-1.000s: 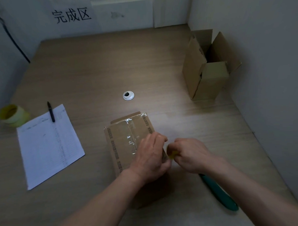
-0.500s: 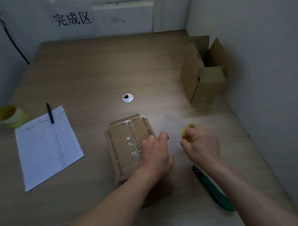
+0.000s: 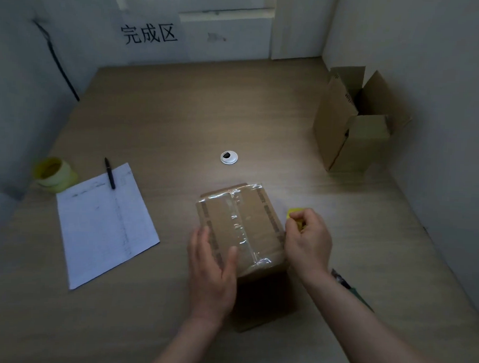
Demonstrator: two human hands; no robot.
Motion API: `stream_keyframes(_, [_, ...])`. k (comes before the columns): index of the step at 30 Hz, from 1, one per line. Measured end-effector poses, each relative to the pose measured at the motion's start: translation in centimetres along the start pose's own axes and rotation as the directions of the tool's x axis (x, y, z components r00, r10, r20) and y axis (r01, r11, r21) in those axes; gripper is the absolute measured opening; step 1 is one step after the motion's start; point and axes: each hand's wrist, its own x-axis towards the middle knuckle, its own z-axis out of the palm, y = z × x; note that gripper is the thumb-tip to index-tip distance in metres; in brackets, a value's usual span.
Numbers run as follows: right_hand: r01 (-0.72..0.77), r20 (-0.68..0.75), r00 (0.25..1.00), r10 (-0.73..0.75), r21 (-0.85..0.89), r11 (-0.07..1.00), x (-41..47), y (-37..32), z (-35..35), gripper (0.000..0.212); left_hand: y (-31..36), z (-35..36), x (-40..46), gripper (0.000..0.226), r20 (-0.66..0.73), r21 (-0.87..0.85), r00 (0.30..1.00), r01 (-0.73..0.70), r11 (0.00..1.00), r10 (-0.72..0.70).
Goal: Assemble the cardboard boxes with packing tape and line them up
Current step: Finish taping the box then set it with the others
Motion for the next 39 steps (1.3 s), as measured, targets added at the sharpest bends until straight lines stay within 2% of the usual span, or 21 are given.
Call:
stream_keyframes(3, [-0.154, -0.057, 0.986, 0.158, 0.07, 0.986, -0.4, 1.4, 2.2, 0.005, 0.1, 1.5, -0.8, 0.057, -0.026, -0.295, 0.98, 0.183, 0.938, -0.199])
stream_keyframes(5, [-0.247, -0.08, 0.963, 0.259, 0.137, 0.959, -0.4, 1.8, 2.9, 0.008, -0.1, 2.1, -0.2, 0.05, -0.087, -0.322, 0.96, 0.226, 0.919, -0.266])
stream_keyframes(7, [-0.245, -0.073, 0.964, 0.257, 0.147, 0.958, -0.4, 2.0, 3.0, 0.011, -0.1, 2.4, 0.1, 0.05, -0.13, -0.33, 0.946, 0.242, 0.913, -0.297])
stream_keyframes(8, [-0.238, -0.065, 0.966, 0.249, 0.143, 0.961, -0.3, 2.0, 3.0, 0.012, -0.2, 2.4, 0.1, 0.051, -0.138, -0.315, 0.952, 0.221, 0.923, -0.274])
stream_keyframes(10, [-0.232, -0.058, 0.969, 0.242, 0.132, 0.964, -0.3, 2.1, 3.0, 0.013, -1.5, 2.1, 0.2, 0.064, -0.105, -0.208, 0.991, 0.062, 0.976, -0.086])
stream_keyframes(12, [-0.233, -0.068, 0.968, 0.242, 0.12, 0.965, -0.3, 2.1, 3.0, 0.012, -2.8, 1.8, 0.4, 0.085, -0.006, -0.048, 0.996, -0.095, 0.994, 0.094])
stream_keyframes(14, [-0.232, -0.078, 0.967, 0.241, 0.114, 0.966, -0.3, 2.0, 3.0, 0.011, -3.1, 1.3, 0.9, 0.097, 0.091, 0.048, 0.985, -0.154, 0.987, 0.15])
stream_keyframes(21, [-0.22, -0.068, 0.971, 0.229, 0.12, 0.968, -0.4, 1.7, 2.7, 0.02, -2.2, 0.3, 1.6, 0.125, 0.178, 0.073, 0.983, -0.063, 0.995, 0.049])
stream_keyframes(25, [-0.254, -0.058, 0.963, 0.262, 0.115, 0.96, -0.5, 1.4, 2.6, 0.018, -1.5, -0.2, 2.1, 0.114, 0.284, 0.174, 0.958, -0.091, 0.981, 0.039])
stream_keyframes(29, [-0.262, -0.001, 0.965, 0.264, 0.109, 0.959, -0.4, 1.4, 2.1, 0.013, -1.1, -0.5, 2.7, 0.111, 0.325, 0.188, 0.945, -0.091, 0.978, 0.025])
stream_keyframes(34, [-0.205, -0.039, 0.977, 0.212, 0.134, 0.97, -0.2, 2.5, -0.4, 0.028, -1.0, -0.6, 2.8, 0.118, 0.312, 0.162, 0.95, -0.067, 0.984, 0.014])
stream_keyframes(36, [-0.228, -0.018, 0.972, 0.234, 0.156, 0.961, -0.2, 3.5, -1.7, 0.029, -1.0, -0.6, 2.8, 0.122, 0.304, 0.158, 0.953, -0.056, 0.986, 0.006])
stream_keyframes(39, [-0.235, 0.049, 0.972, 0.23, 0.218, 0.947, -0.7, 4.8, -3.8, 0.029, -0.8, -0.7, 2.7, 0.113, 0.303, 0.158, 0.953, -0.052, 0.986, 0.001])
